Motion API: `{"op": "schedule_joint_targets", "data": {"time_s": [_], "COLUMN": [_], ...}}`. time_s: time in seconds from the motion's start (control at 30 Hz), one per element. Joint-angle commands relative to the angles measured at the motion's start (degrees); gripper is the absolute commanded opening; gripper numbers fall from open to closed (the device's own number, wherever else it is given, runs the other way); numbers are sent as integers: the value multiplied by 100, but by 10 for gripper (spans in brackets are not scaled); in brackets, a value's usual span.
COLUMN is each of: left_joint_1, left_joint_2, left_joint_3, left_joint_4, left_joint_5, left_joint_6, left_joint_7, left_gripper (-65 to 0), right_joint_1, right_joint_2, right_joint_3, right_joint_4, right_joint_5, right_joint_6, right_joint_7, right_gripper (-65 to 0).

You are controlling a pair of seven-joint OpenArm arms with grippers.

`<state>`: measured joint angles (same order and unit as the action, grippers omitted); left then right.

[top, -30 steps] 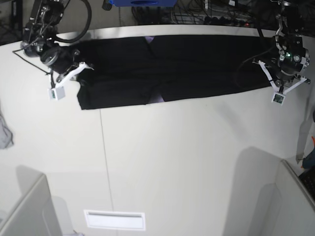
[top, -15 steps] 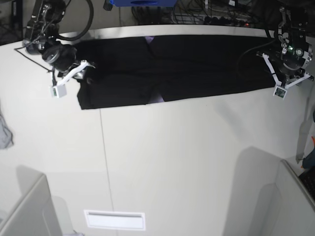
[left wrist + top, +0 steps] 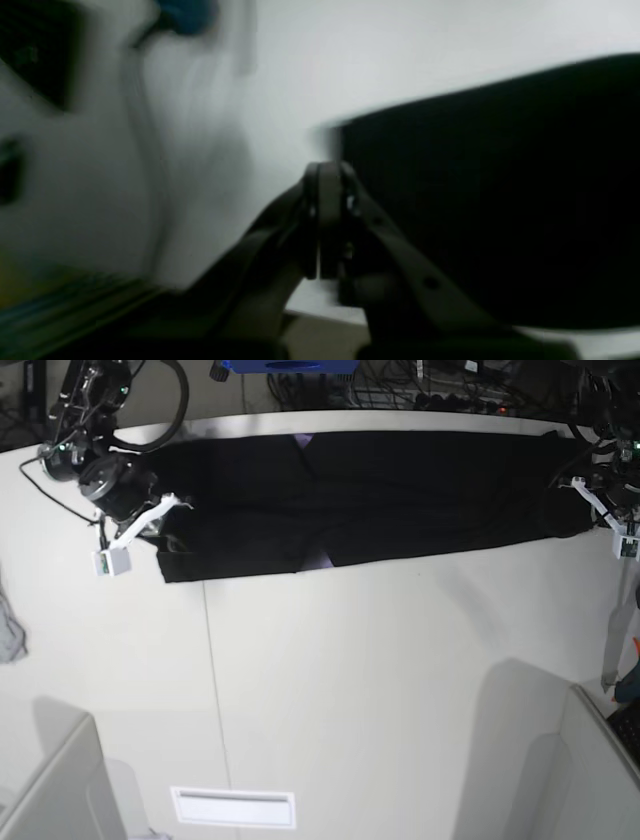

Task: Fold the T-shirt properly
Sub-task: 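Smooth the folded strip with both grippers along its edges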

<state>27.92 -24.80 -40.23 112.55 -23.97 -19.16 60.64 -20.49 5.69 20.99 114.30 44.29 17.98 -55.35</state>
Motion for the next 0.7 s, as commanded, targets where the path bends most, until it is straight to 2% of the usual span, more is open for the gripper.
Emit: {"op": "schedule_joint_targets", "data": {"time_s": [0.0,0.07,0.13,0.27,0.37,0.47,0.57,0.67], "left_joint_1": [43,201,228,104,-115,-361,-625,-933], "left_joint_2": [-92,-65,40,163,409,532,568,550], "left_joint_3": [-219,-245,97,792,977,1003,1056,1425], "left_joint_4": [37,-24,-209,-877,-1440,-1853,-2002,-2020], "left_joint_5": [-113,-272,-148,792,1592,2111,2155,2216], "left_joint_6": [-119,-242,-242,-242,-242,-278,-278,-260], "left_joint_7": [-82,-82,-117,-258,-592,-855,-864,-855], "left_gripper": [-650,-650,-650,-650,-650,-650,-650,-650], "right_joint_1": [67,102,84,67,172,269,506,796], "right_joint_2": [50,50,42,68,103,209,332,437], "right_joint_3": [-11,-11,-55,-407,-548,-574,-557,-530], "right_joint_4": [91,56,-138,-709,-1245,-1940,-2634,-3100], "right_joint_5": [120,120,111,85,76,23,-337,-724], "right_joint_6": [246,501,501,484,484,484,484,501], "right_joint_7": [89,36,28,80,159,450,810,977], "right_gripper": [-633,-650,-650,-650,-650,-650,-650,-650]}}
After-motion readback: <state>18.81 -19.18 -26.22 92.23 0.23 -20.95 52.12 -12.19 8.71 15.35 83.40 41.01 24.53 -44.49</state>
